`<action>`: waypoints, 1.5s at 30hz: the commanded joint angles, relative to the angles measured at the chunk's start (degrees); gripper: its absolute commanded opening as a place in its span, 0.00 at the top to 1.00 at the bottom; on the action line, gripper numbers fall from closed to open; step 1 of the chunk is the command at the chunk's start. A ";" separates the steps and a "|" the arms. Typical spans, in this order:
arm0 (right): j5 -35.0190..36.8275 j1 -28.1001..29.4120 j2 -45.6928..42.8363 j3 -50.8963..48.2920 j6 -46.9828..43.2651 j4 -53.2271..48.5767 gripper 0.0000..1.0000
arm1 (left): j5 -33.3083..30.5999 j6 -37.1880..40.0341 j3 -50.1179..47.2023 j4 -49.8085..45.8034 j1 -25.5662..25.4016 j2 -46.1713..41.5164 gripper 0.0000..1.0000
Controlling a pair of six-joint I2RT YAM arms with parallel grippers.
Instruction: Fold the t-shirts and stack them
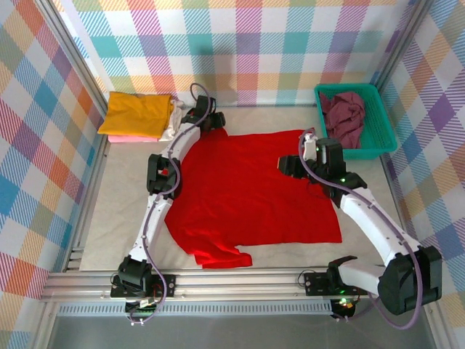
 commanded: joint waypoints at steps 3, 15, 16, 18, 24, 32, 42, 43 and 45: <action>-0.93 0.18 -2.20 -0.74 0.14 0.41 0.45 | 2.80 -2.57 4.79 4.24 0.55 4.02 0.55; -0.69 -0.11 -3.67 -1.32 0.06 -0.09 0.43 | 6.76 -6.37 5.88 16.27 -1.08 5.74 0.59; -0.66 -0.05 -3.65 -1.33 -0.02 -0.23 0.42 | 6.78 -6.13 5.84 17.18 -1.40 5.58 0.61; -0.49 -0.20 -3.57 -1.44 -0.03 -0.39 0.42 | 7.44 -6.12 6.12 19.39 -1.95 5.46 0.63; -0.57 -0.58 -3.05 -1.58 0.05 0.36 0.41 | 9.80 -3.79 7.99 24.40 -5.17 6.75 0.66; -1.03 -0.97 -3.72 -1.50 0.06 -0.86 0.39 | 9.60 -2.68 9.53 25.81 -6.45 6.44 0.59; 3.07 -1.20 1.42 1.93 2.02 -5.70 0.63 | 10.76 -4.10 -31.96 30.31 -2.60 -35.16 0.58; 4.12 -1.24 3.29 2.90 2.16 -6.86 0.70 | 9.11 -4.19 -41.34 33.38 -2.73 -41.80 0.54; 4.87 -1.11 6.83 4.45 1.94 -8.17 0.81 | 4.13 -4.18 -53.85 31.43 -3.40 -51.73 0.55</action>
